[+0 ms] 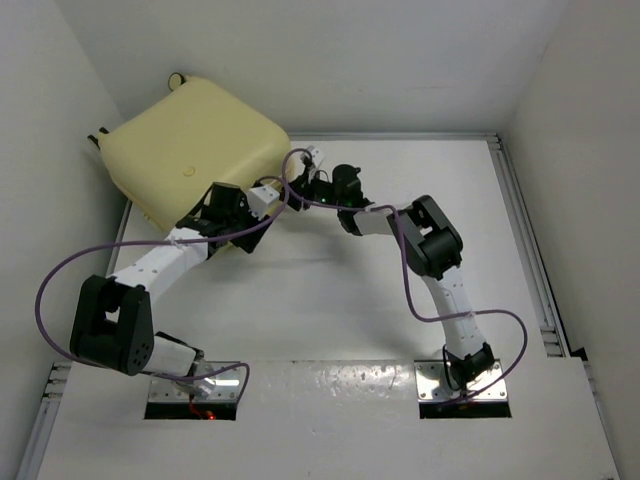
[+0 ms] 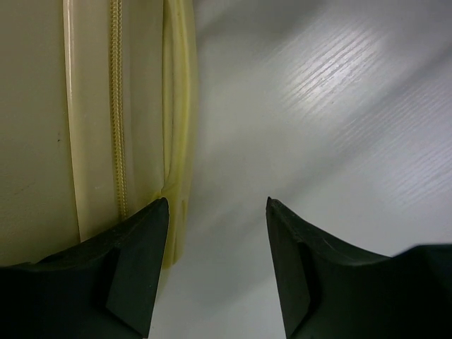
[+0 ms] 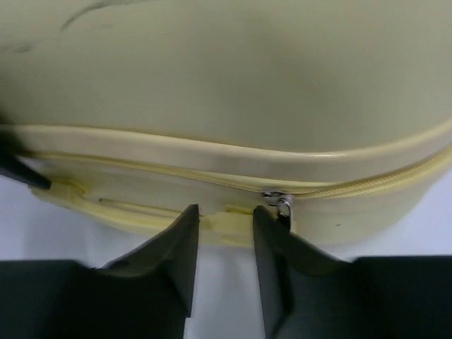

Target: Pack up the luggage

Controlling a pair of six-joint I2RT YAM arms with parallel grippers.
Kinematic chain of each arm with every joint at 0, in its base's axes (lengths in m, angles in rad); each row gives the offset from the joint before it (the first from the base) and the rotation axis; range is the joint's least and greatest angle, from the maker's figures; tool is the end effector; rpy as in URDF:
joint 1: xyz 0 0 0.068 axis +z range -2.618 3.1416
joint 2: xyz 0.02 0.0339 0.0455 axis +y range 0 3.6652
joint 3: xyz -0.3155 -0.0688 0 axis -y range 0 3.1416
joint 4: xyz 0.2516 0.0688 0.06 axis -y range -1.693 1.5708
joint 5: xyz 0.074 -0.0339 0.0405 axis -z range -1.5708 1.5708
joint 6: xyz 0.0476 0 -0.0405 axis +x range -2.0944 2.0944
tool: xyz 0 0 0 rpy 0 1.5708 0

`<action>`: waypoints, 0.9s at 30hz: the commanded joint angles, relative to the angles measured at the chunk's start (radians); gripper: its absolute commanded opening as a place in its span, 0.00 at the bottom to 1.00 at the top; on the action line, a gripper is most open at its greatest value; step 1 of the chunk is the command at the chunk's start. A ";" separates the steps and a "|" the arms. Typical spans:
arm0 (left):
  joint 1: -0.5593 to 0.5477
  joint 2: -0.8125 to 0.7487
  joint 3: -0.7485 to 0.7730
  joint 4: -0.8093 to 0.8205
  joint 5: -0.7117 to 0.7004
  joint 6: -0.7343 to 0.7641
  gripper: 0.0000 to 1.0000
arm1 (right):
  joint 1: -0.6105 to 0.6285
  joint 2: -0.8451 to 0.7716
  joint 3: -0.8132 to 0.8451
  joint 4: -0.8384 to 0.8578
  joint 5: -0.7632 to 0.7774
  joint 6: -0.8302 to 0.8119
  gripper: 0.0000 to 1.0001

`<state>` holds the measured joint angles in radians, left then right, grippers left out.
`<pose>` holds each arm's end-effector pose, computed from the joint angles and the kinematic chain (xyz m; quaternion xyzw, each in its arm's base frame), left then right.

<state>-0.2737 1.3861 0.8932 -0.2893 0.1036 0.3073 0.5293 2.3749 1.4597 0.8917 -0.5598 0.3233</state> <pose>0.2857 -0.0853 0.2719 0.2832 0.8777 -0.0414 0.3844 0.4727 0.3058 0.1668 -0.2627 0.6640 0.4576 0.5297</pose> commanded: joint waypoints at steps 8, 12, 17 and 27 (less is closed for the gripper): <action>0.005 -0.019 -0.011 0.064 -0.051 0.009 0.63 | -0.020 -0.140 -0.101 0.016 0.011 -0.052 0.72; 0.005 -0.029 -0.020 0.064 -0.032 0.019 0.63 | -0.048 -0.167 -0.145 -0.025 0.043 -0.063 0.91; 0.005 -0.029 -0.020 0.064 -0.022 0.029 0.63 | -0.095 -0.143 -0.104 -0.045 -0.071 -0.090 0.73; 0.005 -0.010 -0.011 0.064 -0.022 0.029 0.63 | -0.101 -0.049 -0.033 0.076 -0.144 -0.116 0.75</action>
<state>-0.2756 1.3853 0.8795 -0.2687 0.1032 0.3134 0.4213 2.3035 1.3666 0.8986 -0.6453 0.2218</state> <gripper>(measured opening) 0.626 0.745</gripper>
